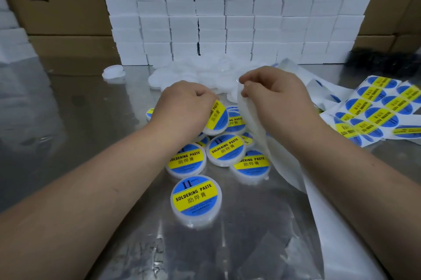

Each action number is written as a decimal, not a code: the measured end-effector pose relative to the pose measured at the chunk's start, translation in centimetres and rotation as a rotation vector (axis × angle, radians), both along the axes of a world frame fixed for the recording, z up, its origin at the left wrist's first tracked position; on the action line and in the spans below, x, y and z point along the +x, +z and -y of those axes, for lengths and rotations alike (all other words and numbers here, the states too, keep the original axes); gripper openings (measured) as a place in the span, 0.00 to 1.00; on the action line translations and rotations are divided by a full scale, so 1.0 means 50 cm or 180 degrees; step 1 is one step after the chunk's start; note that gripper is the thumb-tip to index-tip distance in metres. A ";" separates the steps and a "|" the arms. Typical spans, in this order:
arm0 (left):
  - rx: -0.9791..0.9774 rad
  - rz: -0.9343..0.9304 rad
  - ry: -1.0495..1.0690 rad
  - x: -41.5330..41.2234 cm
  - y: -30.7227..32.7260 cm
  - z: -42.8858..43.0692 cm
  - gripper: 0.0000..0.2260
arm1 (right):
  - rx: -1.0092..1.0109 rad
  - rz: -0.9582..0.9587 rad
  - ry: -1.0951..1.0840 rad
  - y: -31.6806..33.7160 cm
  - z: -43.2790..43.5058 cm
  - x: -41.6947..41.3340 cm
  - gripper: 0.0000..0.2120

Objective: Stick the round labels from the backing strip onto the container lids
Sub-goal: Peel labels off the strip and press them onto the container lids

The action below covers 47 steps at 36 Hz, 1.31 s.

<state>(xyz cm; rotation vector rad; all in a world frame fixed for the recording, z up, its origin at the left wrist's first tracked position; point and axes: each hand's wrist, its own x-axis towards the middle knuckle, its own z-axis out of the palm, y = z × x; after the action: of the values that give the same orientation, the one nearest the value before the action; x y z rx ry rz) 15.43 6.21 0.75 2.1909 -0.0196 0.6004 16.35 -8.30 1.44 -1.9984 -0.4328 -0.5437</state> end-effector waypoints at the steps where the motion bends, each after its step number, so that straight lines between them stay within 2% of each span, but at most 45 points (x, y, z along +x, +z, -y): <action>1: 0.0138 -0.0072 0.0006 0.002 -0.002 0.000 0.13 | -0.0026 0.0025 0.0062 -0.002 -0.001 0.000 0.12; 5: 0.0471 -0.0068 0.0027 0.002 -0.004 0.001 0.13 | 0.0035 0.0079 0.0285 -0.003 -0.001 0.000 0.16; 8: 0.0589 0.0062 0.0024 -0.001 -0.002 -0.001 0.19 | 0.0135 0.0084 0.0441 -0.003 -0.003 -0.005 0.18; 12: -0.0144 0.0139 -0.0385 -0.007 0.003 0.012 0.21 | 0.0187 0.0224 0.0667 0.002 -0.005 -0.017 0.21; 16: -0.0300 0.0227 -0.0686 -0.015 0.000 0.020 0.19 | 0.0207 0.0326 0.0747 0.002 -0.003 -0.022 0.19; 19: -0.0499 0.0283 -0.0723 -0.019 0.002 0.021 0.17 | 0.0252 0.0402 0.0541 0.002 -0.001 -0.021 0.20; 22: -0.0716 0.0318 -0.0721 -0.022 0.010 0.021 0.15 | 0.0427 0.0448 -0.0037 0.006 0.000 -0.016 0.11; 24: -0.0865 0.0358 -0.0719 -0.021 0.013 0.018 0.14 | 0.0607 0.0343 -0.0368 0.013 0.007 -0.009 0.05; 27: -0.0919 0.0396 -0.0739 -0.021 0.012 0.017 0.13 | 0.0556 -0.0099 -0.0356 0.022 0.012 -0.004 0.18; 30: -0.0972 0.0359 -0.0839 -0.023 0.009 0.021 0.16 | 0.0561 -0.0609 -0.0147 0.023 0.008 -0.006 0.21; 33: -0.1034 0.0310 -0.0952 -0.026 0.009 0.024 0.20 | 0.0579 -0.0802 -0.0145 0.022 0.005 -0.006 0.22; 39: -0.0874 0.0202 -0.1145 -0.033 0.009 0.028 0.22 | 0.0856 -0.0846 -0.0146 0.037 0.001 -0.019 0.23; 43: -0.0842 0.0099 -0.1218 -0.043 0.014 0.033 0.22 | 0.0748 -0.0716 -0.0299 0.039 0.001 -0.022 0.12; 47: -0.0842 -0.0028 -0.1212 -0.044 0.012 0.037 0.21 | 0.0899 -0.0712 -0.0143 0.044 0.000 -0.025 0.16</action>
<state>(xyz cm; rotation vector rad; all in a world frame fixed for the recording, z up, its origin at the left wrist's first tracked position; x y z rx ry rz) 13.23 4.35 1.36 1.8674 -0.3273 0.3543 15.09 -8.32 3.66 -1.7743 -0.1634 -0.3796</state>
